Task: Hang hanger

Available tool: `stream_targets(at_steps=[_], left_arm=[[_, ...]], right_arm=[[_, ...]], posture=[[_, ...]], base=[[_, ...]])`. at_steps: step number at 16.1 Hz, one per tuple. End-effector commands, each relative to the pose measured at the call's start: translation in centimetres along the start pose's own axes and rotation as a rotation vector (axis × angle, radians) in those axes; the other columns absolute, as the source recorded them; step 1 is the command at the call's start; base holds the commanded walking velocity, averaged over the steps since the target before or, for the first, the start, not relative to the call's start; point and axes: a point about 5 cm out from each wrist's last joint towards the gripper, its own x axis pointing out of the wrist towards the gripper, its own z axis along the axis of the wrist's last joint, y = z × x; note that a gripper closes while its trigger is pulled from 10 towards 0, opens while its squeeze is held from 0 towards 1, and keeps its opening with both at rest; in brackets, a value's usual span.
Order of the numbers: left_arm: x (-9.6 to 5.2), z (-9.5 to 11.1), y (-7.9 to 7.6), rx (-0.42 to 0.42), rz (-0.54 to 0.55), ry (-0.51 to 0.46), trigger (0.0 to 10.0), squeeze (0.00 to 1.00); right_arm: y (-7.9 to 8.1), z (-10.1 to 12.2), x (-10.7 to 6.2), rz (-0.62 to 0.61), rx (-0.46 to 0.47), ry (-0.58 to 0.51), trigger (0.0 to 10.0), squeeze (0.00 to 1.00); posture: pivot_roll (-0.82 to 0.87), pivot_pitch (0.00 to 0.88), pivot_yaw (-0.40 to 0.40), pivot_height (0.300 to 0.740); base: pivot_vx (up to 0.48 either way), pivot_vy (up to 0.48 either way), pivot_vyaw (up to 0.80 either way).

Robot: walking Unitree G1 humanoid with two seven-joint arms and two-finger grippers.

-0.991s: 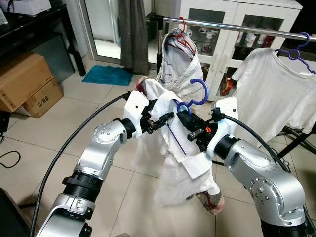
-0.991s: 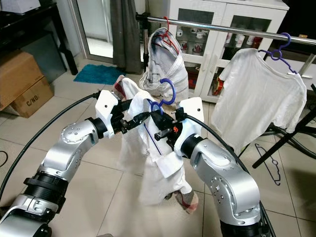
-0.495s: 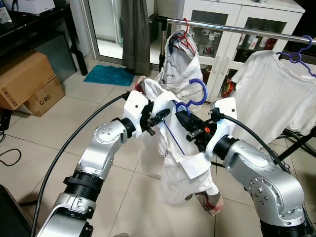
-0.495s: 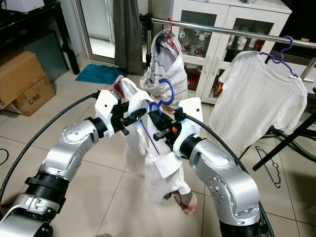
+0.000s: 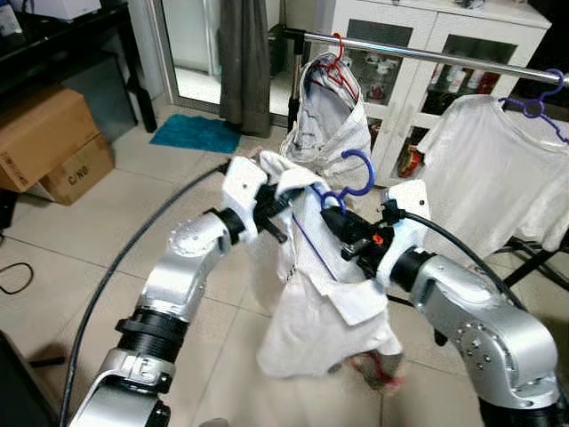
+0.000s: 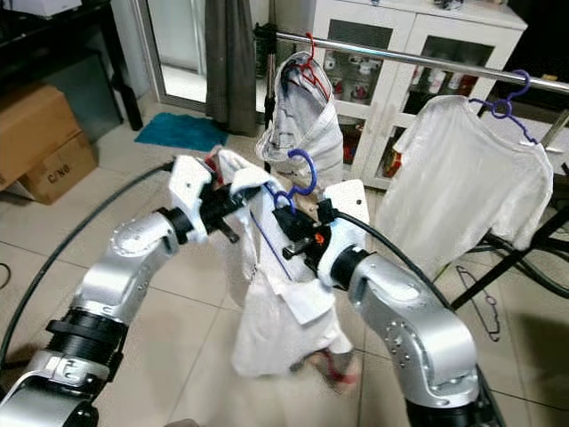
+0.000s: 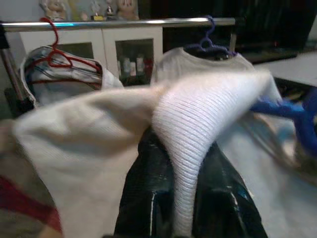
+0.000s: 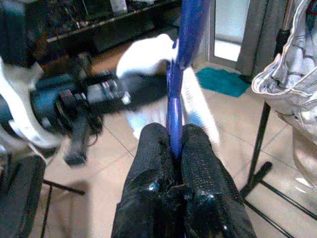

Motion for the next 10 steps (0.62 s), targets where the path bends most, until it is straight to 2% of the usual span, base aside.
stream_targets(at_steps=[1,3,5,7,8,10], left_arm=[[-0.5,1.3,0.6,0.0,0.002,-0.043,0.0,0.0],[-0.9,3.1,0.8,-0.015,-0.071,-0.095,0.0,0.0],[-1.5,4.6,1.4,-0.003,-0.131,-0.103,0.0,0.0],[-1.9,5.9,3.3,0.021,-0.058,-0.101,0.0,0.0],[-2.0,6.3,4.7,0.031,0.024,-0.088,0.0,0.0],[-2.6,5.8,7.3,0.086,0.169,0.012,0.0,0.0]], right_arm=[[0.2,0.1,-0.2,0.016,-0.017,0.01,0.0,0.0],[-0.1,-0.3,-0.4,0.015,-0.035,0.044,0.0,0.0],[-0.4,-0.9,-1.1,0.03,-0.054,0.086,0.0,0.0],[-0.3,-1.1,-2.3,0.112,-0.104,0.118,0.0,0.0],[-0.2,-0.7,-3.0,0.164,-0.114,0.111,0.0,0.0],[-0.3,-0.3,-4.0,0.214,-0.121,0.099,0.0,0.0]], posture=[[0.02,0.0,-0.062,0.74],[0.01,0.0,-0.045,0.74],[0.01,0.0,-0.037,0.74],[0.01,0.0,-0.023,0.74],[0.01,0.0,-0.017,0.74],[0.0,0.0,-0.009,0.74]], base=[[0.0,0.0,0.0],[0.0,0.0,0.0],[0.0,0.0,0.0],[0.0,0.0,0.0],[0.0,0.0,0.0],[0.0,0.0,0.0]])
